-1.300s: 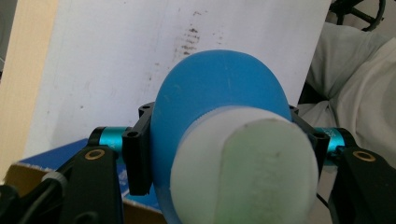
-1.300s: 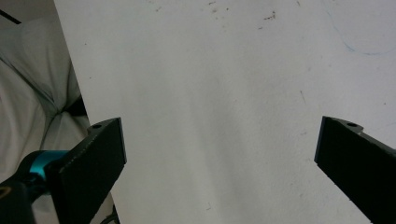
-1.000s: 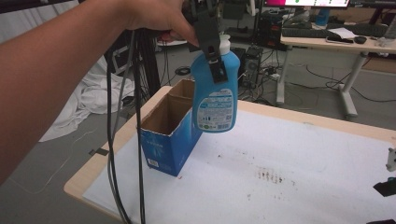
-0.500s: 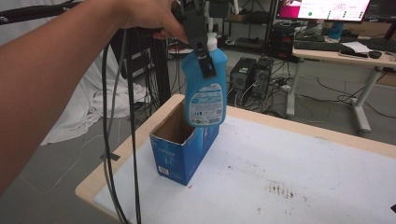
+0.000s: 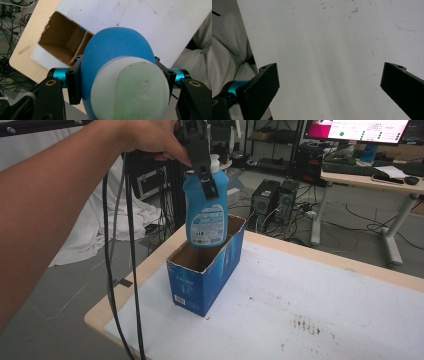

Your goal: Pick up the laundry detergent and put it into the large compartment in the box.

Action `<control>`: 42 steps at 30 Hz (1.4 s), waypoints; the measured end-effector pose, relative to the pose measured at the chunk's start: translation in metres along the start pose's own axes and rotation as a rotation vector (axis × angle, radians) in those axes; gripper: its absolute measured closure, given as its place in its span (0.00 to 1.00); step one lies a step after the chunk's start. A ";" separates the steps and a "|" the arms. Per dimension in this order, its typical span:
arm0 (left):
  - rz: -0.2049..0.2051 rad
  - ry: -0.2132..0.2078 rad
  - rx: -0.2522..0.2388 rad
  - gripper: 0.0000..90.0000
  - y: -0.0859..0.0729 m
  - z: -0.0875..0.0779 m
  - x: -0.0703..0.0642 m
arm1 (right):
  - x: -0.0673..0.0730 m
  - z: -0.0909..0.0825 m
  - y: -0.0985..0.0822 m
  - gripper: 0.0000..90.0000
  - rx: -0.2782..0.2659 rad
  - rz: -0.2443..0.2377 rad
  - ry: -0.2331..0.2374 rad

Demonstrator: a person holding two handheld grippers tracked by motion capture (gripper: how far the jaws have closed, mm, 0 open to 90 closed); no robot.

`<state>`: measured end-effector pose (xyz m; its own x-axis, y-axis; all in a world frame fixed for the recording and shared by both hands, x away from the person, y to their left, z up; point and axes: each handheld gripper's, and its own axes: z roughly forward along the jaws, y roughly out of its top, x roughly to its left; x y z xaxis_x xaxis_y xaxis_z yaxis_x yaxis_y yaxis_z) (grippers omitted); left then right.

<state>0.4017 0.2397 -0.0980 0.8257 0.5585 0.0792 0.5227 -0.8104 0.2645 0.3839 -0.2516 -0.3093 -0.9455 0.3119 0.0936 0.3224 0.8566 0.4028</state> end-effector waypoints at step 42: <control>0.005 -0.052 0.096 0.42 -0.038 0.149 0.014 | -0.003 0.012 -0.003 0.01 0.029 0.033 0.013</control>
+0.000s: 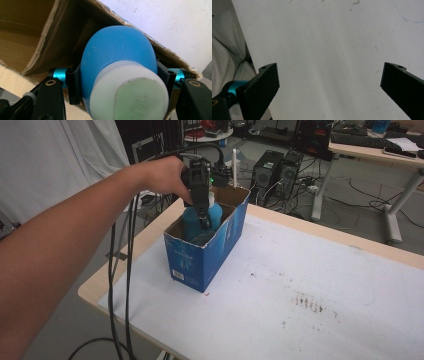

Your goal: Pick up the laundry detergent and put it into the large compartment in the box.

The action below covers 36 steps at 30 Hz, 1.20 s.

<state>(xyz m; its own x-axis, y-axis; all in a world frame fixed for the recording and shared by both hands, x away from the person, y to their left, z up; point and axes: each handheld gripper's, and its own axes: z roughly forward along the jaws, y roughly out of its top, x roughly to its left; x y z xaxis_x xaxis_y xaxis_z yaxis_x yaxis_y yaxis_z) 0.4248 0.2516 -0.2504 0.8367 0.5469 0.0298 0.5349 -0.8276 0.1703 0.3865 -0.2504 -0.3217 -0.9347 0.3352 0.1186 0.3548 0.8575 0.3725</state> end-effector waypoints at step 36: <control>-0.085 -0.017 -0.027 0.33 -0.011 0.025 0.011 | 0.000 0.003 -0.002 0.01 0.004 0.005 0.001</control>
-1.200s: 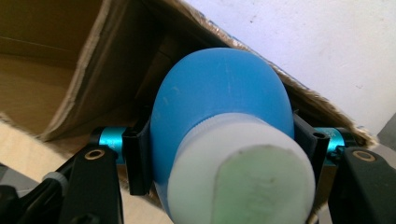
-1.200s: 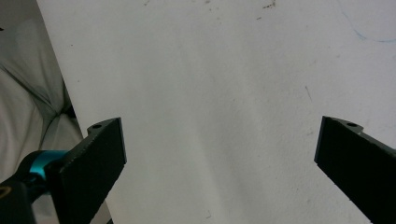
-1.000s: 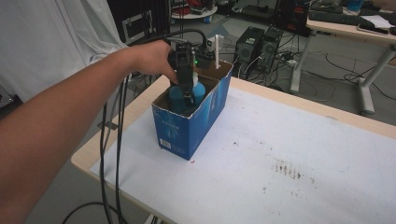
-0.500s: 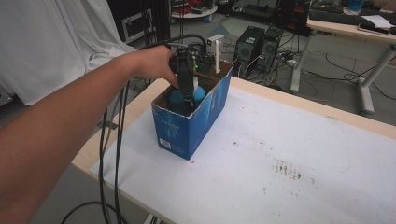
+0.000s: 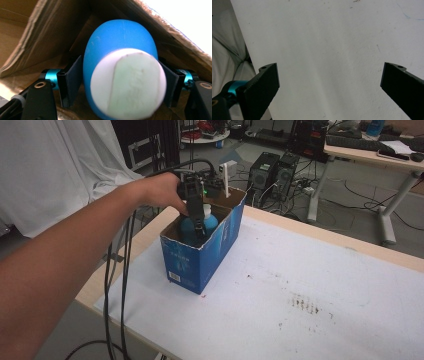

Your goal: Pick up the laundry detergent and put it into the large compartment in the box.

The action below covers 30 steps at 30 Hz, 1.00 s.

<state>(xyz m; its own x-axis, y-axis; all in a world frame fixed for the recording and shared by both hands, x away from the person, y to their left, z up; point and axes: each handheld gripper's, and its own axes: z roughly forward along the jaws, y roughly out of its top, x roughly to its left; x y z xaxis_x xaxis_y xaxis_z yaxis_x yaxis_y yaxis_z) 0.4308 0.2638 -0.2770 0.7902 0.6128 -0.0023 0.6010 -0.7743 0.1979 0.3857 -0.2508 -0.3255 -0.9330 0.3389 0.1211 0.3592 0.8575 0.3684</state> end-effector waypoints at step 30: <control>0.135 0.003 -0.229 0.28 0.034 -0.107 -0.059 | 0.010 -0.012 -0.002 0.01 -0.030 0.007 -0.026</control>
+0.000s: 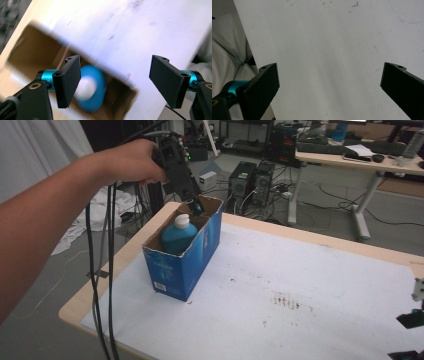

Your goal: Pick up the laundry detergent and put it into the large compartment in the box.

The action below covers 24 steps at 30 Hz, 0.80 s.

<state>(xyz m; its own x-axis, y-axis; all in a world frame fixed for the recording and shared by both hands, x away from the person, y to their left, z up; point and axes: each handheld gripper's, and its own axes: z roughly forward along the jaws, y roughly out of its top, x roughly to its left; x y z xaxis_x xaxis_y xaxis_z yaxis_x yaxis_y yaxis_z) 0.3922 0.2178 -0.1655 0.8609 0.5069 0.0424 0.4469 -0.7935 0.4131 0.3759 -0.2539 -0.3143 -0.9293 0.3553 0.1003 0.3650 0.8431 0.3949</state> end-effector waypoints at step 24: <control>0.223 -0.042 0.051 0.02 0.097 0.083 -0.060 | 0.008 -0.006 0.006 0.01 -0.040 -0.009 -0.008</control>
<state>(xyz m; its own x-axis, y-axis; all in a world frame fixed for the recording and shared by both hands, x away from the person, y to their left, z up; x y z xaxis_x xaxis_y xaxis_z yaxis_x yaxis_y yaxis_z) 0.4036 0.0825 -0.2034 0.9487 0.3033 0.0892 0.2550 -0.9009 0.3512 0.3700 -0.2480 -0.3060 -0.9321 0.3512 0.0889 0.3538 0.8295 0.4321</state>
